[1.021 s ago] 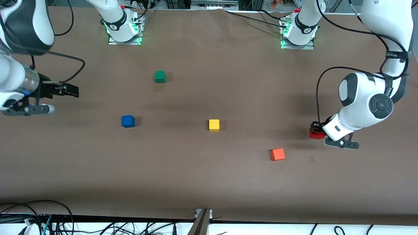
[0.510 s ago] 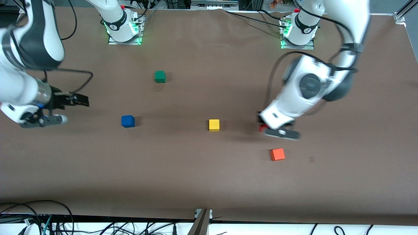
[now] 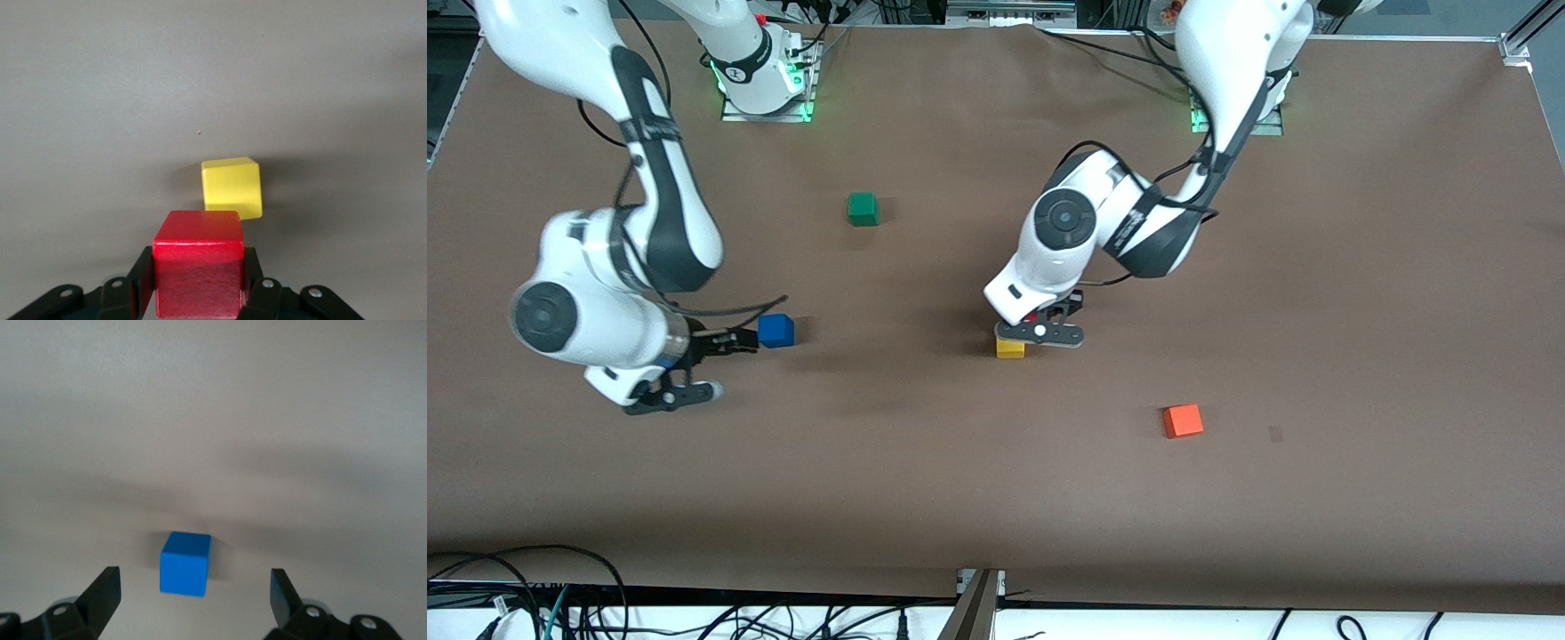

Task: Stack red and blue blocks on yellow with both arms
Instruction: 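Carry the red cube over the yellow cube while the right gripper reaches the blue cube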

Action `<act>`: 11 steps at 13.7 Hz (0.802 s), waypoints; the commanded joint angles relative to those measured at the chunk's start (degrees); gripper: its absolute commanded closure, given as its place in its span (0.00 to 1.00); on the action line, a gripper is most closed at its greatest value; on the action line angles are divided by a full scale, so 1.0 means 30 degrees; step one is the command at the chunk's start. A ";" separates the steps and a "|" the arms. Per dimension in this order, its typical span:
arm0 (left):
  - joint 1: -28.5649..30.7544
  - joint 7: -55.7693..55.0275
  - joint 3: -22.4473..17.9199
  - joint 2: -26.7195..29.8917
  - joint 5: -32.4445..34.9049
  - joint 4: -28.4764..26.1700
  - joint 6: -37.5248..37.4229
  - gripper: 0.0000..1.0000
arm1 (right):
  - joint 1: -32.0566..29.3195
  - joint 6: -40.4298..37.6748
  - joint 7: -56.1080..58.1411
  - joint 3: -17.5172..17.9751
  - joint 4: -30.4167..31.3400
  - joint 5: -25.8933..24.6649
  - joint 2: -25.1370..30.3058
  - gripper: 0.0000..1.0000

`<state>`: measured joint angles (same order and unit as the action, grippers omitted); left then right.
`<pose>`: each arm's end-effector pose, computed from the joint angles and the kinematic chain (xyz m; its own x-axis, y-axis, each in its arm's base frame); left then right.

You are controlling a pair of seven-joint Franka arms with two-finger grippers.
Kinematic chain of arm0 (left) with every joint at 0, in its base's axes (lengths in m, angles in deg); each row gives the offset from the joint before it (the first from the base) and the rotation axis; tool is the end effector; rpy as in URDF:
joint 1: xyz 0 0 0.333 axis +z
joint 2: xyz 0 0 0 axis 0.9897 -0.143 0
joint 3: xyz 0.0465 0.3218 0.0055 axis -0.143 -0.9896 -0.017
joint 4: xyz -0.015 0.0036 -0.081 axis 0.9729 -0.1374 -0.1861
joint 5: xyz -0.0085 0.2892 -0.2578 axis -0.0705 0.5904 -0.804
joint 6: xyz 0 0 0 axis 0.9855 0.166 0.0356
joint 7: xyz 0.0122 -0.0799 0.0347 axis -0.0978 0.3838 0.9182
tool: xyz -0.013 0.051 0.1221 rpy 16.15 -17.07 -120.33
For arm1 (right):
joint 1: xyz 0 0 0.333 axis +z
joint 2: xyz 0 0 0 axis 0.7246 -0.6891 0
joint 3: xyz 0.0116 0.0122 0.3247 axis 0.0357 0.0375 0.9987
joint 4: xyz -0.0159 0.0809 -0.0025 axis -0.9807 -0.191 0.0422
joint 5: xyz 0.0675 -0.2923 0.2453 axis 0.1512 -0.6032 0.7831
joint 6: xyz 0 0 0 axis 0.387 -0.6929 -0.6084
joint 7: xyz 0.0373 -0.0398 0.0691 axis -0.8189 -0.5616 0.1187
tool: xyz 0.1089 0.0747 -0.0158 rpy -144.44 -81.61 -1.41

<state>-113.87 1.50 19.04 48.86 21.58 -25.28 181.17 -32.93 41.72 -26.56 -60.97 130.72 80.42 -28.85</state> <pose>0.5663 -0.4571 0.2731 0.9974 -0.0520 -0.0490 -0.0479 -0.9955 0.0814 0.6651 0.1017 0.2895 0.9702 0.1964 -0.1421 0.1911 -0.9803 -0.0499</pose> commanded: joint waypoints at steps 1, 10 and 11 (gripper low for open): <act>-0.0667 -0.0606 -0.0397 -0.0848 0.0324 0.1428 -0.0536 1.00 | 0.0244 0.1437 -0.0088 -0.0050 0.1400 0.0315 -0.0089 0.01; -0.2575 -0.2335 -0.1950 -0.1963 0.0295 0.2539 -0.0536 1.00 | 0.0302 0.3902 -0.0264 0.0212 0.5007 0.1370 0.0465 0.01; -0.2574 -0.2335 -0.2066 -0.1963 0.0266 0.2570 -0.0536 1.00 | 0.0302 0.4602 -0.0264 0.0330 0.5882 0.1370 0.0961 0.01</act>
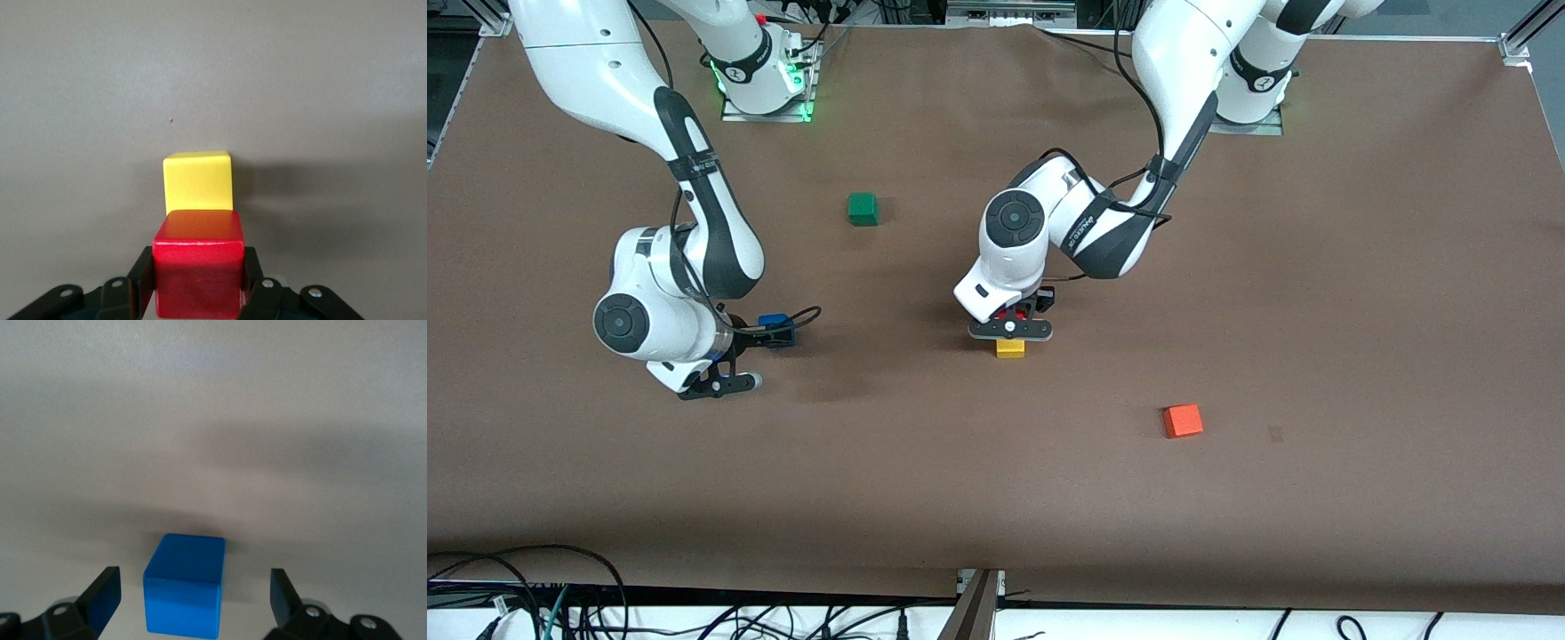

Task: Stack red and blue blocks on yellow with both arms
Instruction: 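Lower the red cube onto the yellow cube while the right gripper grasps blue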

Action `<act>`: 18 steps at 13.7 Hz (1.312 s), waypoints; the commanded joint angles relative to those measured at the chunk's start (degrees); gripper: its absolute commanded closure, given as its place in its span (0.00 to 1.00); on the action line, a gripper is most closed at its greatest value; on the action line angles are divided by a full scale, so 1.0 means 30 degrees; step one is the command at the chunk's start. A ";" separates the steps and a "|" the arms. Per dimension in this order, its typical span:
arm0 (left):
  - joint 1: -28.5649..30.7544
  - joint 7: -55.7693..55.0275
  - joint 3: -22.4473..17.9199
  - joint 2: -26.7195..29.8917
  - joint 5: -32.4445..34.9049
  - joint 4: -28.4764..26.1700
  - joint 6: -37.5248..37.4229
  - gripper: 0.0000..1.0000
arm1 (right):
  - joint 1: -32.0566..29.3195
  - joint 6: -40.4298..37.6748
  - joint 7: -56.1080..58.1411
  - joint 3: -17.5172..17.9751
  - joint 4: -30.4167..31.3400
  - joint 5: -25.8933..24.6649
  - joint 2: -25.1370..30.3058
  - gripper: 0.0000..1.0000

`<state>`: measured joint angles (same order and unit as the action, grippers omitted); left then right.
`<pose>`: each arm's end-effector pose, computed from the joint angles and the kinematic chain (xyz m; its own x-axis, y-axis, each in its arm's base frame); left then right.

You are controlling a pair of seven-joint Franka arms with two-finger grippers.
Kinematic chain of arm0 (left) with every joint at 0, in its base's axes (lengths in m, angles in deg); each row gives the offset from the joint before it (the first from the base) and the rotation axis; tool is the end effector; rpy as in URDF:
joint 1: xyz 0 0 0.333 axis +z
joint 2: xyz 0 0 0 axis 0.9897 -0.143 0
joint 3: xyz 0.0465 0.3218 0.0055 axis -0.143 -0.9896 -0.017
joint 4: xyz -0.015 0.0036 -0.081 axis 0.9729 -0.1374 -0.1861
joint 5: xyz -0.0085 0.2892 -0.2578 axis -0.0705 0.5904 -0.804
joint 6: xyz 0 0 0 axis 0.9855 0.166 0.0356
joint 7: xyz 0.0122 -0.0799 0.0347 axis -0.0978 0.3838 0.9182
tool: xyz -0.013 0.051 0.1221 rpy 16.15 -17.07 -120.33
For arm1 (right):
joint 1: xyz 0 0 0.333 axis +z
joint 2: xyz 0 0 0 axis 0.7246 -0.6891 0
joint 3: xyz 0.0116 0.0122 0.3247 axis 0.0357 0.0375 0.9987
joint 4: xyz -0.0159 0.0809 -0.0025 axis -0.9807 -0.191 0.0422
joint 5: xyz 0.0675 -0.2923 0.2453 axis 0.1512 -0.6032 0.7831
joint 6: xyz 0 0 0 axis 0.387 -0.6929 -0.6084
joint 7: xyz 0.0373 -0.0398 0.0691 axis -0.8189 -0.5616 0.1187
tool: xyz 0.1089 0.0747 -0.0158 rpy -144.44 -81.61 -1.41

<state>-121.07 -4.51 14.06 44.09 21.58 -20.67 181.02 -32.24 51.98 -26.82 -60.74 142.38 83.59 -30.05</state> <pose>0.5517 -0.4957 0.2449 0.9996 -0.0017 -0.0299 -0.0007 -0.9995 0.0303 0.6244 0.1021 0.2039 0.9701 0.1570 -0.1849 0.1448 -0.9864 -0.0780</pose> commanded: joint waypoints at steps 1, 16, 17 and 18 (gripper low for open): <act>-0.0176 -0.0303 -0.0553 -0.0432 0.0266 0.1207 -0.0485 1.00 | 0.0070 0.1653 -0.0177 0.0285 0.2700 0.0315 0.1717 0.01; -0.0176 -0.0129 -0.0991 -0.1517 0.0324 0.2469 -0.0515 0.01 | 0.0304 0.4997 -0.0177 0.0314 0.5227 0.0315 0.2248 0.25; -0.0234 -0.0098 -0.1197 -0.1517 0.0324 0.2498 -0.0514 0.00 | 0.0333 0.5143 -0.0177 0.0285 0.5227 0.0315 0.2218 0.28; -0.0263 -0.0156 -0.1228 -0.1488 0.0295 0.2527 -0.0514 0.00 | 0.0334 0.5261 -0.0148 0.0285 0.5227 0.0315 0.2160 0.32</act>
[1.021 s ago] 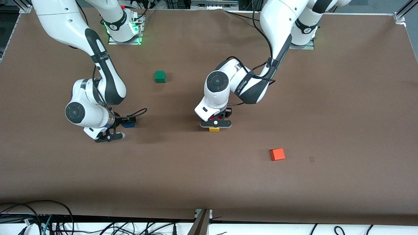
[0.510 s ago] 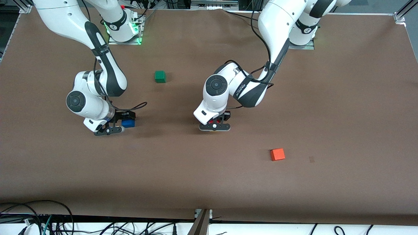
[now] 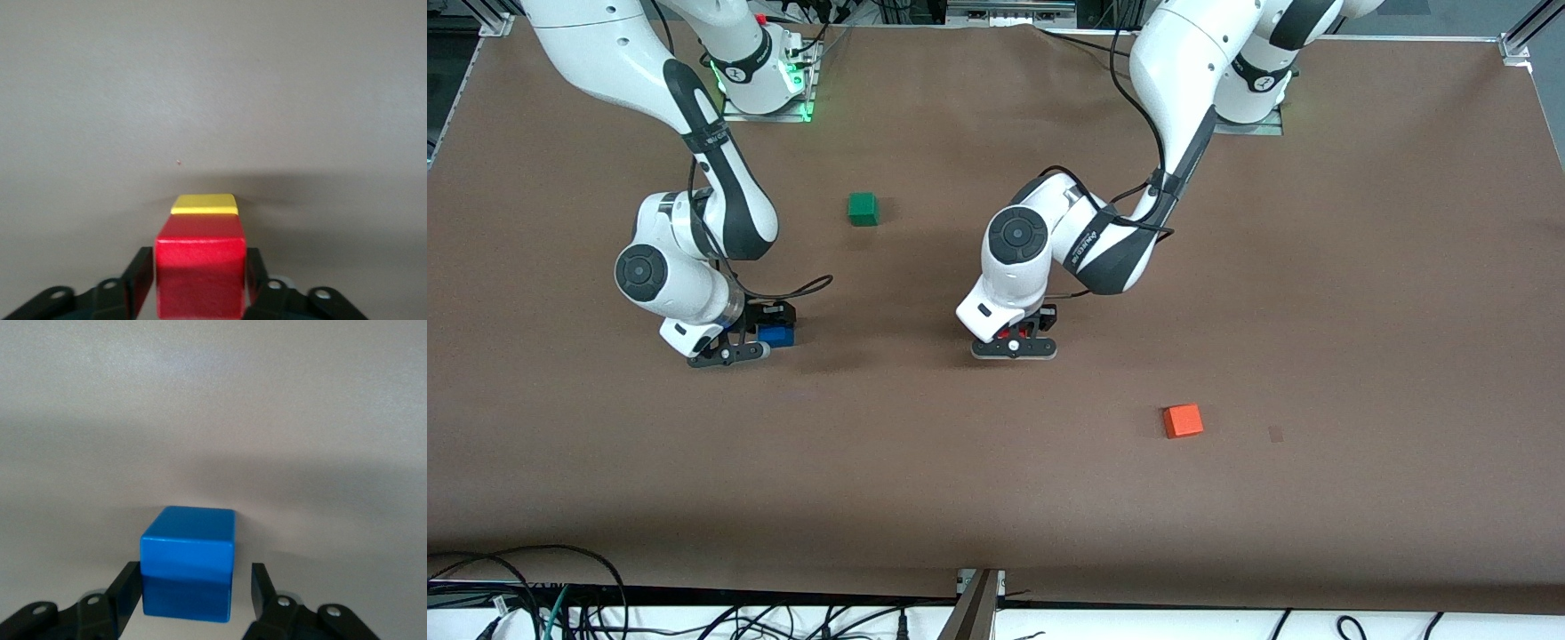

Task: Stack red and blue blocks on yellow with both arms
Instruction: 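Lower the red cube onto the yellow cube while the right gripper grasps blue, then open the left gripper and withdraw it while the right gripper lifts blue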

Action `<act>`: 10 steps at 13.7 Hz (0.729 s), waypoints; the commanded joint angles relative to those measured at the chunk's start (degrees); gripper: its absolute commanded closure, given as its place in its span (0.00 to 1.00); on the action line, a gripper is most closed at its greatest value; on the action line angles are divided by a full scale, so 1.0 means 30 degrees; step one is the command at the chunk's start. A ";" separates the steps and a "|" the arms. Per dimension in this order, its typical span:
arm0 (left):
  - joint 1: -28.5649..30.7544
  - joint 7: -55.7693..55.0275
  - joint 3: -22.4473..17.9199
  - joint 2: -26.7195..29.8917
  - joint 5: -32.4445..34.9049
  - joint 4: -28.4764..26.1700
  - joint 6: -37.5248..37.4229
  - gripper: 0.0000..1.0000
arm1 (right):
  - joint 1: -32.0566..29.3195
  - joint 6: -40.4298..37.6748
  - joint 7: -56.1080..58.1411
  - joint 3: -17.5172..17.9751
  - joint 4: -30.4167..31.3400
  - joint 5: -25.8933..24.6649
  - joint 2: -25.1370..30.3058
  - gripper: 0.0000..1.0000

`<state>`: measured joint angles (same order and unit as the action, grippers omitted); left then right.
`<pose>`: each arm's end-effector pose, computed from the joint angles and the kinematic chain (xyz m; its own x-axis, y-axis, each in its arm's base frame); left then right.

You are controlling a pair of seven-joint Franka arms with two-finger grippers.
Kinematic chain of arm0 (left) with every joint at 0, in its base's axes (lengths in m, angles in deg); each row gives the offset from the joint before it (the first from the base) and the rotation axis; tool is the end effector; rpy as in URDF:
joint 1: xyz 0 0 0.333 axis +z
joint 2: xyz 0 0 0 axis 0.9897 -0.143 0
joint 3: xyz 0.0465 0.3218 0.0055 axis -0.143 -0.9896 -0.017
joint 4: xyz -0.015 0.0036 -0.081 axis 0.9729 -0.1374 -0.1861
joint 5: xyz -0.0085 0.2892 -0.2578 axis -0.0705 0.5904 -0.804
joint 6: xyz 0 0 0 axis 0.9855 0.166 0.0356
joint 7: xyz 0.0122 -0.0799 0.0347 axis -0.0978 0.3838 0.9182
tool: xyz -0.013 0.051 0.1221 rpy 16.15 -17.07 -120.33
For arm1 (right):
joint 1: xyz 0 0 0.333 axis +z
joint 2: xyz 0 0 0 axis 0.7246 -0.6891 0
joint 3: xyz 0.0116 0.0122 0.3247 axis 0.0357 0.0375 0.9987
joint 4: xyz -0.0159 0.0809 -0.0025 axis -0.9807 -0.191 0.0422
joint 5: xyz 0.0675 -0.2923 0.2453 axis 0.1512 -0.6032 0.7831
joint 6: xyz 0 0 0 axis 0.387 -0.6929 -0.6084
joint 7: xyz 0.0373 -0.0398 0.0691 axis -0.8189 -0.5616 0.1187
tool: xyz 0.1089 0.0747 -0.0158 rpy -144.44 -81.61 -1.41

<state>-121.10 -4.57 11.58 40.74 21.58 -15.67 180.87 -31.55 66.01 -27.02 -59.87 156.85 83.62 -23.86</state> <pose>0.5810 -0.4871 0.2400 0.9995 0.0309 0.0089 0.0306 -0.9992 0.0248 0.5780 0.1020 0.1906 0.9844 0.1522 -0.0886 0.1467 -0.9870 -0.0663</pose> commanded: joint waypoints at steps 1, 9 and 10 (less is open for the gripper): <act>-0.0225 -0.0223 -0.0431 -0.0313 0.0294 0.0948 -0.0521 0.00 | 0.0107 0.0555 -0.0081 -0.0007 0.0402 0.0304 0.0067 0.37; 0.3313 0.3192 -0.0285 0.1117 0.0177 0.3996 -0.7078 0.00 | 0.0136 -0.4269 -0.0052 -0.0036 -0.3691 0.0071 0.0857 0.51; 0.4161 0.4132 -0.0314 0.1935 0.0090 0.3996 -0.7809 0.00 | 0.0136 -0.5091 -0.0052 -0.0037 -0.4424 -0.0017 0.0857 0.56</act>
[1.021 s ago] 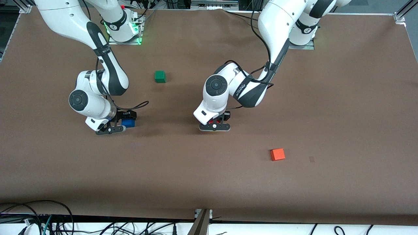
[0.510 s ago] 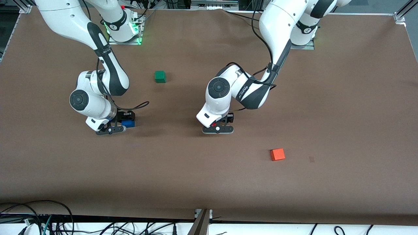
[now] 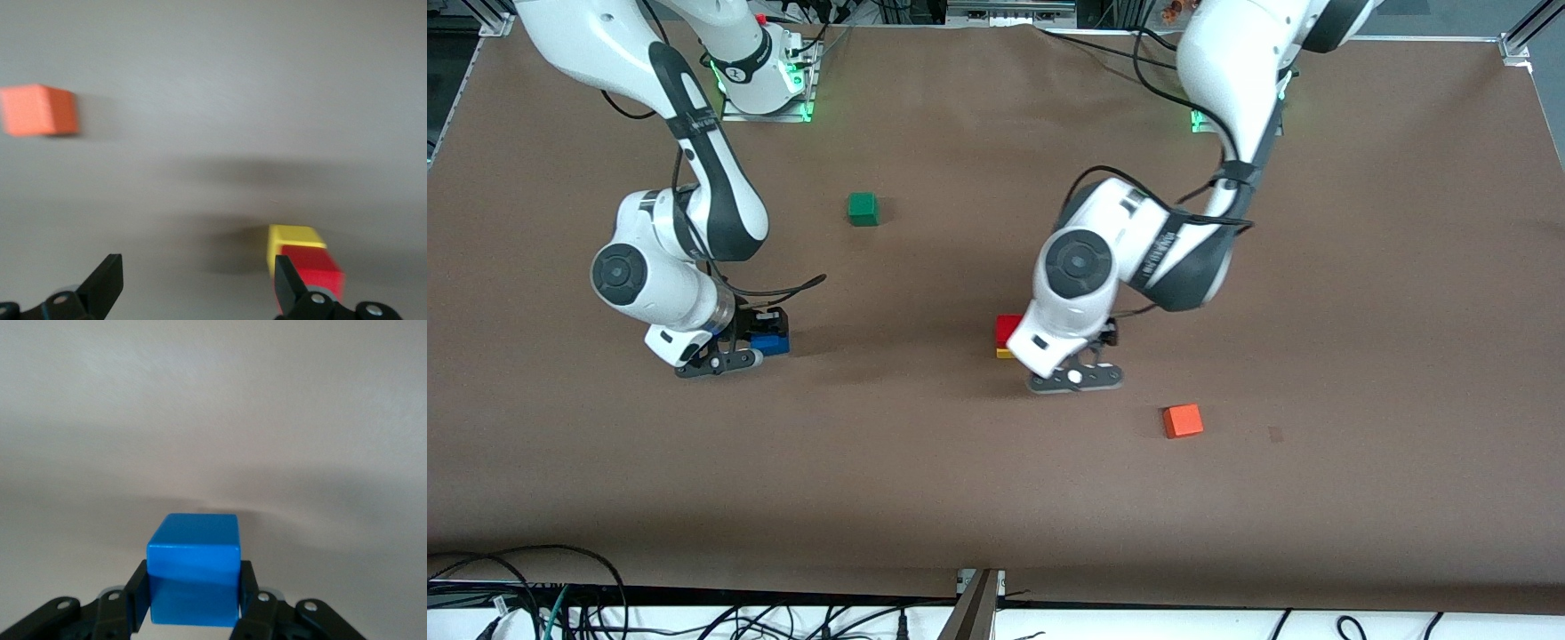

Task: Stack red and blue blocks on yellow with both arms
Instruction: 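Open the left gripper and withdraw it while the right gripper lifts blue, then carry the blue cube with the right gripper over the red cube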

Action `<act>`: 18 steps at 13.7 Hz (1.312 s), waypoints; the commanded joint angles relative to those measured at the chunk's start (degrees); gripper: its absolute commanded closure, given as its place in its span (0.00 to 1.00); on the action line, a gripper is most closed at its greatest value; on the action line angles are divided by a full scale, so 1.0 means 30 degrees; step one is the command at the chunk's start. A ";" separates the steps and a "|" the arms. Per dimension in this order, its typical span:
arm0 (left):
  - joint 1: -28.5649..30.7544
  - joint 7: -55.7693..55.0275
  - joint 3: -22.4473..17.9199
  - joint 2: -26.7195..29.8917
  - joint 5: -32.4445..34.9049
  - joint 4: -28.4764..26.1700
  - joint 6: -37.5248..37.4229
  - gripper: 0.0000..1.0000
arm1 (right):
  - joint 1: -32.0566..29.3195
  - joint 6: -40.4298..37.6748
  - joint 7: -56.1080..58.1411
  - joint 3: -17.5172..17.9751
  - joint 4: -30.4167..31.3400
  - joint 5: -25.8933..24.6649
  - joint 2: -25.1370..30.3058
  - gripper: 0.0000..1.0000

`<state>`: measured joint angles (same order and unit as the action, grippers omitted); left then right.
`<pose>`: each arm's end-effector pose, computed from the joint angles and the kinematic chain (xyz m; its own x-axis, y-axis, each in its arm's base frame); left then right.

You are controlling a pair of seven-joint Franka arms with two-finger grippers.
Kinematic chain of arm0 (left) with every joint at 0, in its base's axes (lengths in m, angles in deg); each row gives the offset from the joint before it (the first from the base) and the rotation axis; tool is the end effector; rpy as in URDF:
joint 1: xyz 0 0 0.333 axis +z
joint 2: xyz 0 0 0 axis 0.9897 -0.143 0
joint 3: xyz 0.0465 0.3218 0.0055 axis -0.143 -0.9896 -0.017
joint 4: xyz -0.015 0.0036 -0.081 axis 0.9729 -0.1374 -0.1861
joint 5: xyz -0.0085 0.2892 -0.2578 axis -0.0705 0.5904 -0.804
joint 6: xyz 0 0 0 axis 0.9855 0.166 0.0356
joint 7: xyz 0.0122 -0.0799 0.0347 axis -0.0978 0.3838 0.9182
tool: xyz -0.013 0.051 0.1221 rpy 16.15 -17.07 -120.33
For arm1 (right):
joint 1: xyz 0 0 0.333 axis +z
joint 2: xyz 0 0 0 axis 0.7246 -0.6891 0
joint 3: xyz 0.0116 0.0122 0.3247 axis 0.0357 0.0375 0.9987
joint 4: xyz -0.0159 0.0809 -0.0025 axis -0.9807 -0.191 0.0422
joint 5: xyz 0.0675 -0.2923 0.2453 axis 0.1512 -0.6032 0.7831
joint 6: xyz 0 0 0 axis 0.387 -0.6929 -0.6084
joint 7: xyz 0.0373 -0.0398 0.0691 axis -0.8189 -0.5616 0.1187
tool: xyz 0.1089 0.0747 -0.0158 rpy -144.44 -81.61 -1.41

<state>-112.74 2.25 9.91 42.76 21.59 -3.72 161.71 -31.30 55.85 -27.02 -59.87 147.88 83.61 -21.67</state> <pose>0.6534 -0.3835 0.3354 0.9957 0.0781 -0.0503 0.0759 -0.9961 -0.0457 0.6124 0.1178 0.2615 0.9817 0.1773 -0.0700 0.1707 -0.9811 -0.0912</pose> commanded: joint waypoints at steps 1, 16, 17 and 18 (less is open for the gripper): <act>0.2573 0.2419 0.0244 0.2085 -0.0002 -0.0018 -0.1952 0.00 | 0.0138 -0.2524 -0.0052 -0.0037 -0.2224 -0.0042 0.0125 0.57; 1.1256 0.9396 0.0390 1.1371 -0.0882 -0.6598 -0.5502 0.00 | 1.0009 -0.6810 -1.5165 -0.0183 -1.5764 -0.1185 -0.7020 0.57; 1.1315 0.9484 0.0709 1.2134 -0.0650 -0.7712 -0.5473 0.00 | 1.0157 -0.6578 -1.5372 -0.0183 -1.5855 -0.1214 -0.7139 0.57; 1.1837 0.9456 0.1525 1.2287 -0.0590 -0.7985 -0.5502 0.00 | 1.0274 -0.6343 -1.5519 -0.0212 -1.5855 -0.1243 -0.7198 0.57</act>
<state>-79.38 29.44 11.08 73.96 20.02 -19.07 143.85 -1.10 36.99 -71.76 -59.67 103.91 80.69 -41.47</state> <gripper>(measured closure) 0.000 0.445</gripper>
